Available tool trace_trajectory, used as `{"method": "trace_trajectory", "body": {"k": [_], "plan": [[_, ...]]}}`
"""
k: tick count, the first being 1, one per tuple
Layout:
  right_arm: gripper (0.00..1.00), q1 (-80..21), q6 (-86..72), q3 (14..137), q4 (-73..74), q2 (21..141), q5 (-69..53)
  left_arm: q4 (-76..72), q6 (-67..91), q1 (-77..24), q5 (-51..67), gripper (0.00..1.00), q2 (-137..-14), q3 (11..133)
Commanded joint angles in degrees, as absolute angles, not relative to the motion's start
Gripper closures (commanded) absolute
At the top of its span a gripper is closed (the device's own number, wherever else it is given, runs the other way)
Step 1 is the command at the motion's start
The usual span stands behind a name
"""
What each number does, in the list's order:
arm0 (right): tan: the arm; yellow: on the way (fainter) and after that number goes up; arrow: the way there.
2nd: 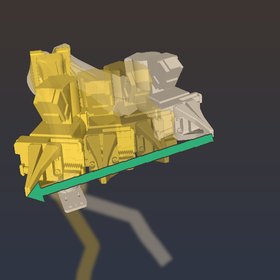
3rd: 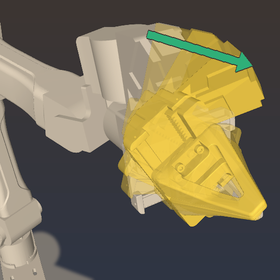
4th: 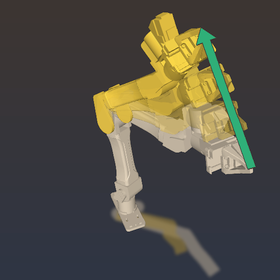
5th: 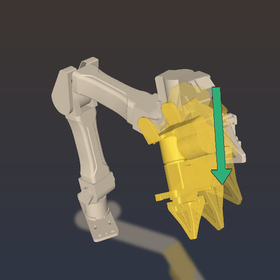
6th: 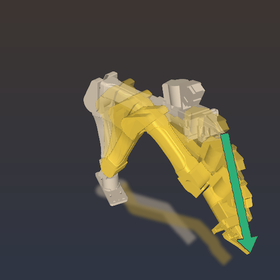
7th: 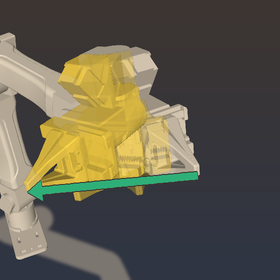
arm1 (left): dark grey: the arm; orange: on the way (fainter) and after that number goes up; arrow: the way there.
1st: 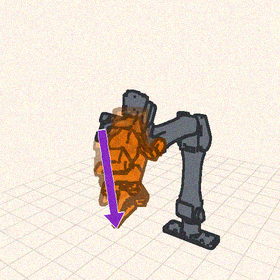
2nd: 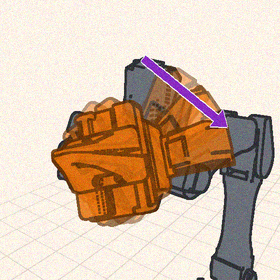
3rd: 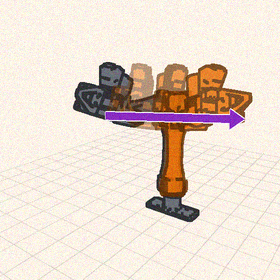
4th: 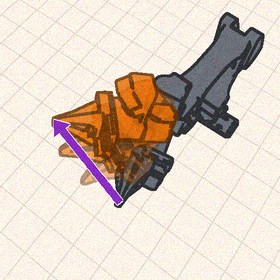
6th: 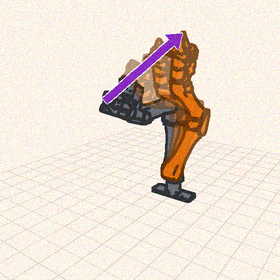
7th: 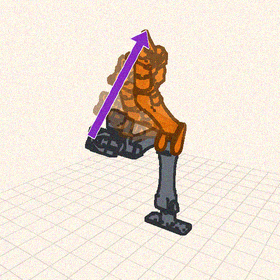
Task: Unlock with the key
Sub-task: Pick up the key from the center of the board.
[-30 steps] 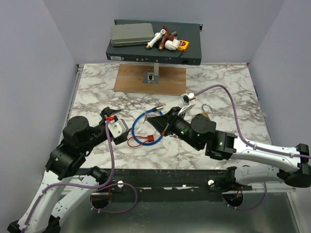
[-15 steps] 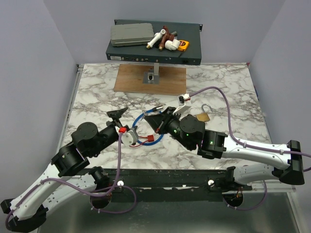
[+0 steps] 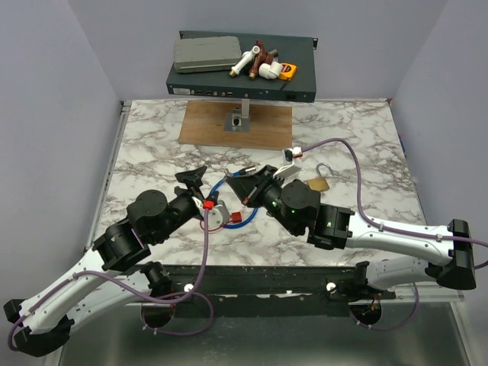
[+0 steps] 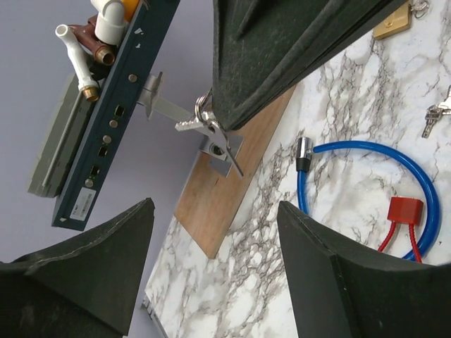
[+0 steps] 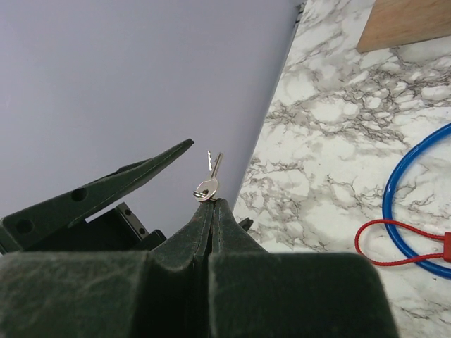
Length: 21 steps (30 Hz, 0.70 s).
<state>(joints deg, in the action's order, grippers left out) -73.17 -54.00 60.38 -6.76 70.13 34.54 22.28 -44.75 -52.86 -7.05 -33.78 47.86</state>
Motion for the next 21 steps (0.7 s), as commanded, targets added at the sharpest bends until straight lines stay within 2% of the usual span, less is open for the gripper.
{"method": "trace_trajectory", "body": {"k": [1, 13, 15, 21], "plan": [[0.99, -73.1, -55.9, 61.8, -9.1, 71.6, 36.6, 20.5, -43.3, -53.7, -8.5, 0.31, -35.3, 49.7], [0.99, -73.1, -57.2, 60.4, -11.3, 71.8, 36.3, 20.2, -37.8, -54.1, -8.2, 0.37, -36.7, 51.4], [0.99, -73.1, -57.3, 60.2, -11.2, 71.5, 36.3, 19.7, -37.8, -54.1, -8.9, 0.40, -36.7, 51.2], [0.99, -73.1, -57.6, 60.0, -11.1, 71.9, 35.7, 19.7, -37.3, -54.1, -8.7, 0.63, -37.2, 52.3]]}}
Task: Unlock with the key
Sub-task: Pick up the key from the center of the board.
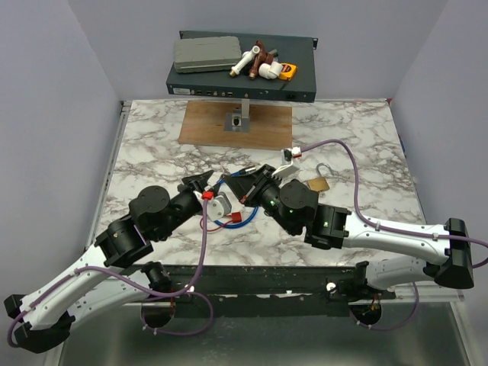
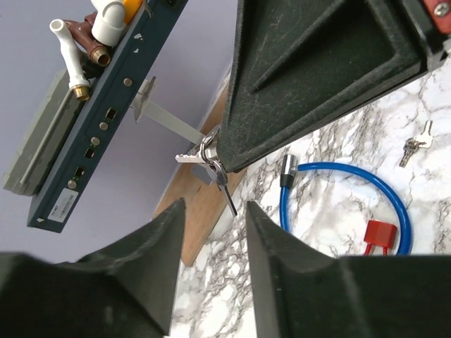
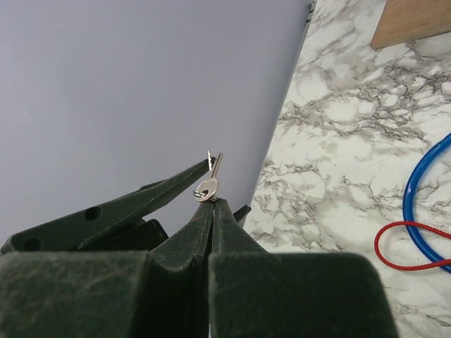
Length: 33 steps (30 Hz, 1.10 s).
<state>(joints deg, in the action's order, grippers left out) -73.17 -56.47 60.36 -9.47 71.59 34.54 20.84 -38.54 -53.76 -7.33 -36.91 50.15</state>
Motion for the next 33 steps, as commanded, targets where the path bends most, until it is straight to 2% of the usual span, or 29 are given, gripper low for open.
{"method": "trace_trajectory", "body": {"k": [1, 6, 14, 16, 22, 26, 29, 33], "plan": [[0.99, -73.1, -57.8, 60.0, -11.2, 72.0, 35.5, 19.9, -37.3, -54.1, -8.4, 0.64, -37.3, 52.4], [0.99, -73.1, -58.0, 60.1, -11.4, 72.0, 35.1, 20.7, -37.5, -54.1, -7.6, 0.72, -37.4, 52.5], [0.99, -73.1, -58.5, 60.4, -11.9, 72.6, 33.9, 20.3, -38.1, -54.1, -7.3, 0.73, -37.6, 52.2], [0.99, -73.1, -58.6, 60.3, -12.0, 72.7, 33.8, 20.3, -38.3, -54.1, -7.2, 0.77, -37.6, 52.2], [0.99, -73.1, -59.0, 60.2, -12.2, 72.8, 33.2, 20.2, -40.3, -54.1, -7.0, 1.00, -37.4, 51.9], [0.99, -73.1, -59.1, 59.9, -12.3, 72.7, 32.6, 20.5, -42.3, -54.1, -7.6, 1.00, -37.0, 51.4], [0.90, -73.1, -59.0, 59.9, -11.5, 72.2, 32.3, 22.0, -43.4, -54.1, -7.2, 1.00, -36.9, 51.8], [0.70, -73.1, -55.9, 59.6, -7.9, 69.4, 33.6, 31.9, -43.0, -54.1, -1.1, 1.00, -38.2, 56.5]]}}
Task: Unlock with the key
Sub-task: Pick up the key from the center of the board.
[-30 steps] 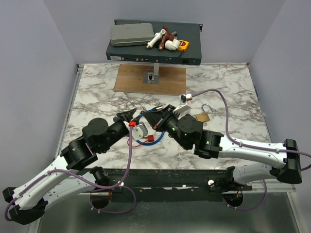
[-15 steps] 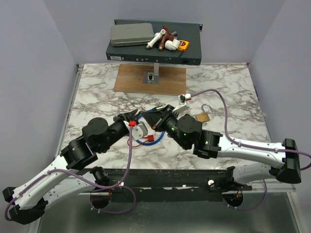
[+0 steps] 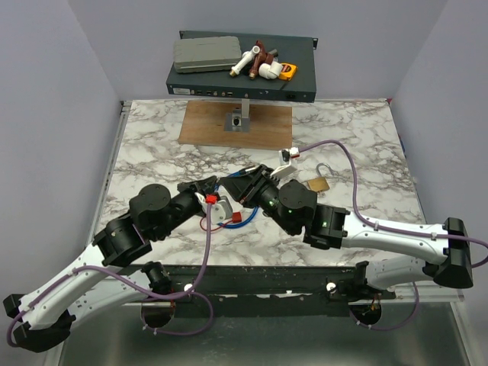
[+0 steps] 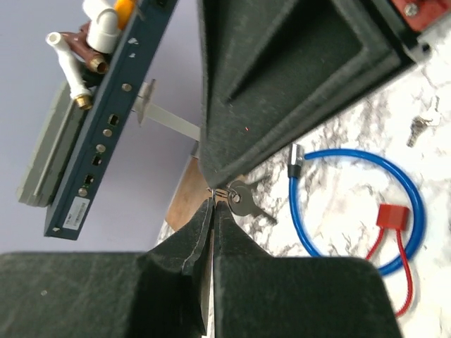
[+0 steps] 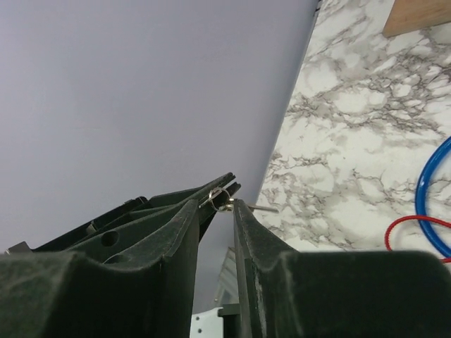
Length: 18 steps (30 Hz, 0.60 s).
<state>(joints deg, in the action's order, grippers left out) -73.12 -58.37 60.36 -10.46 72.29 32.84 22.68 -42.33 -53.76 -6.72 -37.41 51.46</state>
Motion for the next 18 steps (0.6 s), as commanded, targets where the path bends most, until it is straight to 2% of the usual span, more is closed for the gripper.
{"method": "trace_trajectory", "body": {"k": [1, 4, 6, 9, 11, 18], "plan": [[0.65, -73.1, -54.2, 59.3, -7.2, 67.9, 33.8, 35.0, -42.6, -54.1, 1.3, 1.00, -38.7, 58.1], [0.56, -73.1, -48.4, 57.8, -3.7, 63.3, 34.3, 47.4, -40.1, -54.1, 7.7, 1.00, -42.3, 65.7], [0.54, -73.1, -42.6, 56.9, -2.7, 59.8, 32.7, 56.1, -37.6, -53.9, 11.7, 1.00, -46.3, 71.4], [0.54, -73.0, -34.3, 57.3, -0.4, 56.8, 27.8, 66.8, -34.6, -53.9, 17.9, 1.00, -51.7, 77.6], [0.54, -73.1, -27.4, 57.4, -0.7, 55.8, 20.0, 73.3, -33.4, -53.9, 22.8, 1.00, -55.3, 81.8], [0.58, -73.1, -16.9, 59.5, -0.2, 56.9, 0.5, 84.3, -31.7, -53.9, 30.0, 1.00, -63.2, 88.9]]}}
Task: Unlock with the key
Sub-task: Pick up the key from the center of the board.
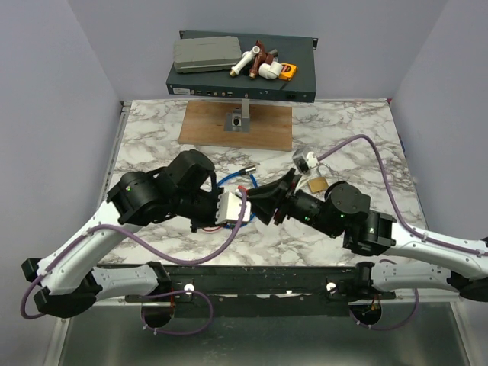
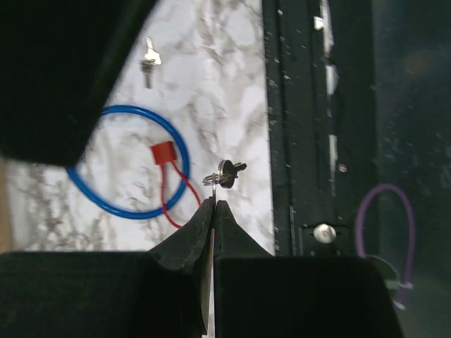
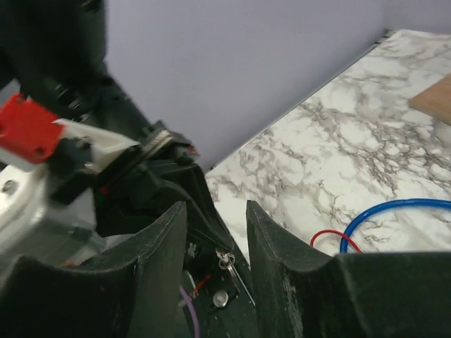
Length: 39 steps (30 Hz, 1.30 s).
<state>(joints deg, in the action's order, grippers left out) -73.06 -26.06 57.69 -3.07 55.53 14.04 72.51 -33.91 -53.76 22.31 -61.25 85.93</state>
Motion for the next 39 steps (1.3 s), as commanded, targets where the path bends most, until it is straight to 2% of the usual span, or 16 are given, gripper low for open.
{"method": "trace_trajectory", "body": {"k": [1, 7, 16, 28, 39], "plan": [[0.58, -73.1, -16.0, 59.9, -0.1, 57.4, -2.3, 84.8, -31.7, -53.9, 30.3, 1.00, -63.4, 89.2], [0.59, -73.1, -14.6, 62.1, 4.7, 60.8, -11.3, 86.7, -31.4, -53.9, 32.0, 1.00, -63.6, 90.2], [0.61, -73.1, -16.5, 61.5, 3.5, 64.0, -15.5, 86.1, -31.0, -53.3, 32.0, 1.00, -63.1, 88.9], [0.78, -73.2, -17.0, 64.1, 4.3, 69.0, -16.0, 85.4, -30.8, -53.0, 31.3, 1.00, -62.6, 88.3], [0.83, -73.3, -17.4, 61.8, 2.5, 68.1, -13.6, 84.6, -29.9, -52.2, 31.6, 1.00, -62.6, 89.5]]}}
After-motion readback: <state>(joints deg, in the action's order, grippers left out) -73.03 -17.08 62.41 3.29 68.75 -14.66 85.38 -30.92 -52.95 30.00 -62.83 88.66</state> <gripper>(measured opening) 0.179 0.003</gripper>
